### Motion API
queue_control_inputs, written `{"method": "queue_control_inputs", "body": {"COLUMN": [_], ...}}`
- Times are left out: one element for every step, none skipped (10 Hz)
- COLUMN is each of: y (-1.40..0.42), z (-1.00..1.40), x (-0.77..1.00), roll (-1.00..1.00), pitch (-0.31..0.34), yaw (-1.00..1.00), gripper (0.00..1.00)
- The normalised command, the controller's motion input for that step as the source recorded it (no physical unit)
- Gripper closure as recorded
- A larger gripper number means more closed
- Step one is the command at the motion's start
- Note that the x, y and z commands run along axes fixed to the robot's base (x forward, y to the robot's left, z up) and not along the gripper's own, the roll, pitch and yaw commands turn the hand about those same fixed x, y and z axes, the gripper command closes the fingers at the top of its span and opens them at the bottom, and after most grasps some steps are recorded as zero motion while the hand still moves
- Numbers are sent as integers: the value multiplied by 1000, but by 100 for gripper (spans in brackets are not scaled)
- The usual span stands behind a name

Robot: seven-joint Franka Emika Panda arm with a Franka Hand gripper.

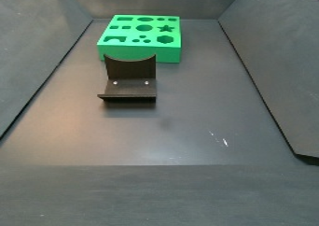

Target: Insert the star object.

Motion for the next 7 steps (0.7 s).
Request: {"method": "queue_control_inputs", "body": {"y": [0, 0, 0, -211, -349, -566, -606], "z": [-1000, -640, -334, -74, -14, -300, -389], "x": [0, 0, 143, 331, 417, 437, 417], "roll": [194, 396, 500, 500, 500, 500, 457], "pitch": [-29, -41, -36, -14, -3, 0, -10], "yaw": [0, 11, 57, 37, 20, 0, 0], "gripper": [100, 100, 100, 100, 100, 100, 100]}}
